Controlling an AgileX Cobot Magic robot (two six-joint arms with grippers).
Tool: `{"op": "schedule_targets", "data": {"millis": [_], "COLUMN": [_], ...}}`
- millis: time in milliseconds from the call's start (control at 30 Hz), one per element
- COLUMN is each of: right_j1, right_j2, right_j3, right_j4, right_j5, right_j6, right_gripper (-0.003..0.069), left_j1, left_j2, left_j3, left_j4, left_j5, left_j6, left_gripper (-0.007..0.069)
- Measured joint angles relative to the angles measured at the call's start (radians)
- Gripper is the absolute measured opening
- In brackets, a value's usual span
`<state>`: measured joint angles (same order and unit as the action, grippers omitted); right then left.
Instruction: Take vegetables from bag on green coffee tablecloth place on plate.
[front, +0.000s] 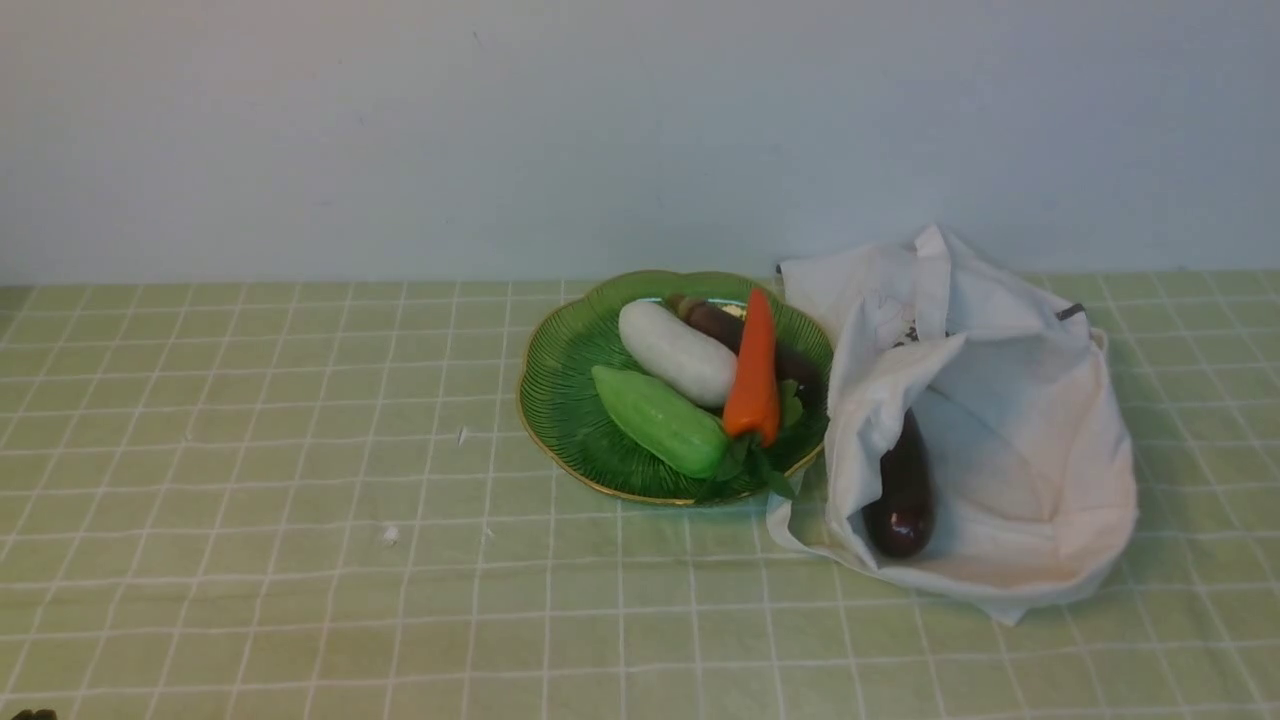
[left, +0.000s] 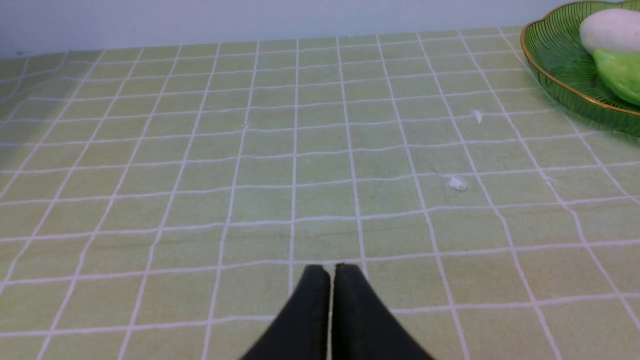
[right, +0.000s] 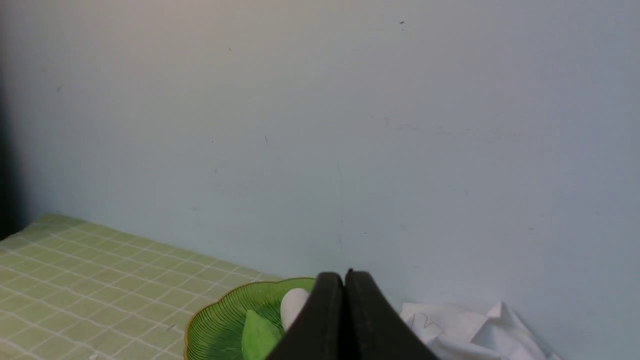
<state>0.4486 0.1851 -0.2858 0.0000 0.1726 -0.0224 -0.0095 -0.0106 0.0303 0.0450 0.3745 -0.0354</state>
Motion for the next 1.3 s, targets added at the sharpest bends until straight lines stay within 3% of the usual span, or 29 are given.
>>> {"op": "schedule_targets", "data": {"millis": [200,533,700,967,1300], "right_j1": [0.0,-0.01,-0.107,-0.244,-0.276], "right_j2": [0.0,-0.035,-0.118,-0.196,-0.196], "right_j3": [0.0,0.002,0.076,0.267,0.314], "right_j4": [-0.104,-0.088,-0.007,0.023,0.025], "right_j5": [-0.006,0.006,0.065,0.113,0.166], "right_j6": [-0.044,-0.047,-0.046,-0.044,-0.044], "right_gripper": [-0.0015,-0.0015,-0.0015,-0.0015,-0.0015], "left_j1": [0.0,0.0,0.0,0.0,0.0], "left_j2": [0.0,0.0,0.0,0.0,0.0], "left_j3": [0.0,0.0,0.0,0.0,0.0], "left_j4": [0.0,0.0,0.0,0.0,0.0], "left_j5": [0.0,0.0,0.0,0.0,0.0], "left_j6": [0.0,0.0,0.0,0.0,0.0], "left_gripper": [-0.0005,-0.0005,-0.0005,-0.0005,-0.0005]}}
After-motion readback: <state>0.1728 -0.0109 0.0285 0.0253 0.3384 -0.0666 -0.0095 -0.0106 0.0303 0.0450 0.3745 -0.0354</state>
